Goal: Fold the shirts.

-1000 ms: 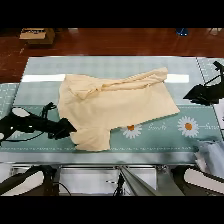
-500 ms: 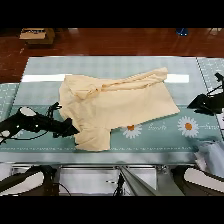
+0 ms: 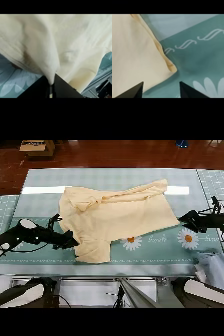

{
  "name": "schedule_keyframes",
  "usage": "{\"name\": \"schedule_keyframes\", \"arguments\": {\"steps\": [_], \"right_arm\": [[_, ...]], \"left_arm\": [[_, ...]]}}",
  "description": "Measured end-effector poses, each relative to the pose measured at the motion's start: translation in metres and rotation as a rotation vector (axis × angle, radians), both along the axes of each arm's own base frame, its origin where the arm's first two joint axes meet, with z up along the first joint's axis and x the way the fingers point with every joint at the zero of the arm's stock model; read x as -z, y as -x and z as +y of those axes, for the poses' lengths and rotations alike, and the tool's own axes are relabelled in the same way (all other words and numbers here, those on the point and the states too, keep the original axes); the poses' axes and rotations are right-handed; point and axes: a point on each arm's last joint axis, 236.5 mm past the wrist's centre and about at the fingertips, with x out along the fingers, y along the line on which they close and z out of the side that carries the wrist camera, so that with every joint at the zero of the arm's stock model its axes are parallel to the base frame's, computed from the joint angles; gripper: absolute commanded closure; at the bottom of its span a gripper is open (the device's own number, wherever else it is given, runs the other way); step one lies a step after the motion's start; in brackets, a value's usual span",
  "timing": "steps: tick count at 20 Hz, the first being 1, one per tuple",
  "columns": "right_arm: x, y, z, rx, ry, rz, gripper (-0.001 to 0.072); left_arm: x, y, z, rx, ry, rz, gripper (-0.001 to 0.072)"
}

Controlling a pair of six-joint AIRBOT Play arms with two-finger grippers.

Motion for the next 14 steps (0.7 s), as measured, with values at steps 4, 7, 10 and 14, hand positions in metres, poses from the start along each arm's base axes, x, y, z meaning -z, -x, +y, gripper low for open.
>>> {"name": "schedule_keyframes", "arguments": {"steps": [4, 7, 10, 14], "right_arm": [[0.019, -0.010, 0.011, 0.064, -0.027, -0.011, 0.0373], [0.026, -0.030, 0.022, 0.101, -0.030, -0.049, 0.0681], [-0.004, -0.059, 0.032, 0.036, -0.029, -0.179, 0.0681], [-0.122, -0.093, 0.046, -0.216, 0.069, -0.513, 0.0682]], "left_arm": [[-0.001, -0.002, -0.001, -0.006, 0.007, -0.005, 0.0674], [-0.004, -0.011, 0.000, 0.000, 0.005, -0.041, 0.0675], [-0.016, -0.054, 0.016, 0.001, -0.073, -0.219, 0.0675], [-0.136, -0.126, 0.015, 0.071, -0.078, -0.652, 0.0675]]}}
